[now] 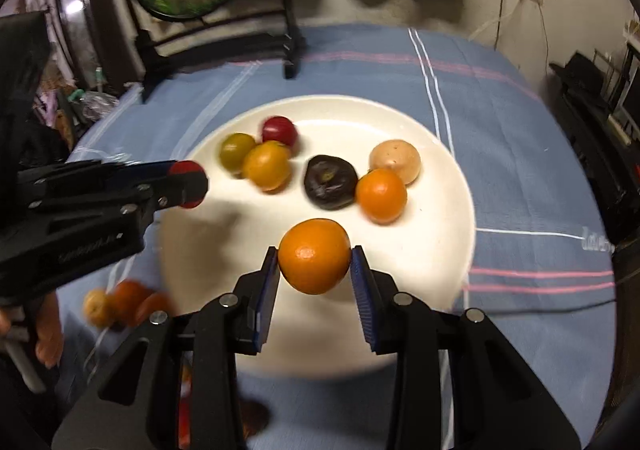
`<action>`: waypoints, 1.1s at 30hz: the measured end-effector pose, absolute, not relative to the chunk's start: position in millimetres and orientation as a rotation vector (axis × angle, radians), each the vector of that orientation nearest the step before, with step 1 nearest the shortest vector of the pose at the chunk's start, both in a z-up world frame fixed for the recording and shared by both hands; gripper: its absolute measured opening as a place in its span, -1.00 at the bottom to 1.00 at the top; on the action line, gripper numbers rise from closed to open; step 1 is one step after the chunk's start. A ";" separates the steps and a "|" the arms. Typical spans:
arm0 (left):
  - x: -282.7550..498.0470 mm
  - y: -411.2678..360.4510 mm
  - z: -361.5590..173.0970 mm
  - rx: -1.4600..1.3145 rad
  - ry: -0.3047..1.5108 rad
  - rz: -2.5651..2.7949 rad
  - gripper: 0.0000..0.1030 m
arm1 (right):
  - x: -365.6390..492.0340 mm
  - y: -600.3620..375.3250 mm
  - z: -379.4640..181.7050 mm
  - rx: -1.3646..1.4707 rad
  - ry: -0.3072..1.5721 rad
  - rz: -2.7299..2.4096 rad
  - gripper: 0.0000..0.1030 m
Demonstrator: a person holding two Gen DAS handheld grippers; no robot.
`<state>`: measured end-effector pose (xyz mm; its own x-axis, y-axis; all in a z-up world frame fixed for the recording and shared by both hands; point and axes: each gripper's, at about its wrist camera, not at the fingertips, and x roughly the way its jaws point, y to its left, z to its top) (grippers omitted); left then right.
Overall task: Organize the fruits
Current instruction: 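Place both fruits on the white plate and open both tools, then grasp the pale pepino with the right tool while the left tool grasps a dark plum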
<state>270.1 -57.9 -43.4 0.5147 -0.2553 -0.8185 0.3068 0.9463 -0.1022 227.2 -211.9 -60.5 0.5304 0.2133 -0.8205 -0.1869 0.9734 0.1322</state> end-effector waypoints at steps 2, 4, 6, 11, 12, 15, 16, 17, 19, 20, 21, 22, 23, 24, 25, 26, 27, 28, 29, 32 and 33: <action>277.3 -58.0 -49.5 0.056 0.987 -0.337 -0.42 | 236.4 -213.1 -67.2 0.043 0.992 0.235 -0.30; 282.6 -57.3 -54.4 0.057 0.993 -0.331 -0.41 | 240.8 -212.1 -69.2 0.040 0.987 0.231 -0.29; 288.6 -55.6 -57.0 0.054 0.995 -0.318 -0.38 | 245.1 -210.4 -69.9 0.035 0.985 0.221 -0.27; 277.0 -42.3 -32.8 0.046 0.911 -0.298 0.35 | 235.4 -211.1 -49.1 -0.004 0.928 0.187 0.04; 269.7 -36.2 -22.1 0.037 0.894 -0.300 0.37 | 232.8 -212.9 -44.3 -0.006 0.920 0.185 0.06; 240.2 -18.6 -0.6 -0.008 0.855 -0.316 0.50 | 204.7 -221.9 -22.8 0.015 0.884 0.179 0.18; 229.7 -15.6 3.0 -0.006 0.848 -0.314 0.59 | 188.0 -225.1 -16.5 0.029 0.871 0.195 0.18; 211.7 -11.4 6.1 0.004 0.836 -0.309 0.68 | 173.0 -226.6 -13.8 0.036 0.865 0.207 0.18; 179.7 -5.3 7.0 0.006 0.815 -0.310 0.70 | 144.0 -226.2 -15.1 0.053 0.868 0.225 0.18; 162.8 -2.1 4.7 0.000 0.808 -0.318 0.70 | 131.3 -227.1 -18.7 0.067 0.876 0.231 0.19; 143.8 2.4 -0.8 -0.007 0.805 -0.323 0.70 | 118.9 -227.2 -24.2 0.088 0.890 0.242 0.19; 131.9 5.7 -4.9 -0.014 0.805 -0.321 0.70 | 104.2 -227.9 -32.0 0.119 0.915 0.261 0.19; 119.4 9.1 -10.3 -0.021 0.804 -0.316 0.70 | 94.7 -228.2 -38.1 0.142 0.937 0.272 0.19; 108.8 12.7 -16.2 -0.028 0.807 -0.310 0.70 | 81.0 -227.7 -46.8 0.164 0.962 0.277 0.19; 95.7 17.9 -25.2 -0.041 0.818 -0.296 0.70 | 73.8 -227.1 -51.5 0.171 0.972 0.274 0.19; 88.3 21.6 -31.3 -0.053 0.829 -0.290 0.70 | 66.2 -226.7 -55.2 0.177 0.979 0.268 0.19; 82.6 24.9 -36.3 -0.064 0.841 -0.291 0.70 | 58.8 -225.4 -58.0 0.185 0.982 0.265 0.19; 75.8 29.7 -43.2 -0.081 0.861 -0.293 0.70 | 49.6 -224.3 -60.0 0.197 0.983 0.267 0.19; 71.4 30.8 -45.9 -0.087 0.868 -0.290 0.70 | 41.4 -222.2 -60.5 0.204 0.980 0.274 0.19; 55.9 34.9 -53.2 -0.078 0.876 -0.278 0.70 | 26.0 -212.9 -58.7 0.185 0.968 0.272 0.19; 52.3 37.1 -54.9 -0.075 0.874 -0.274 0.70 | 21.5 -207.0 -59.4 0.168 0.968 0.271 0.19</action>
<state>52.3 37.1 -54.9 0.6090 -0.2676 -0.7466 0.2063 0.9624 -0.1767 21.5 -207.0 -59.4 0.5366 0.3011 -0.7883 -0.1520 0.9534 0.2606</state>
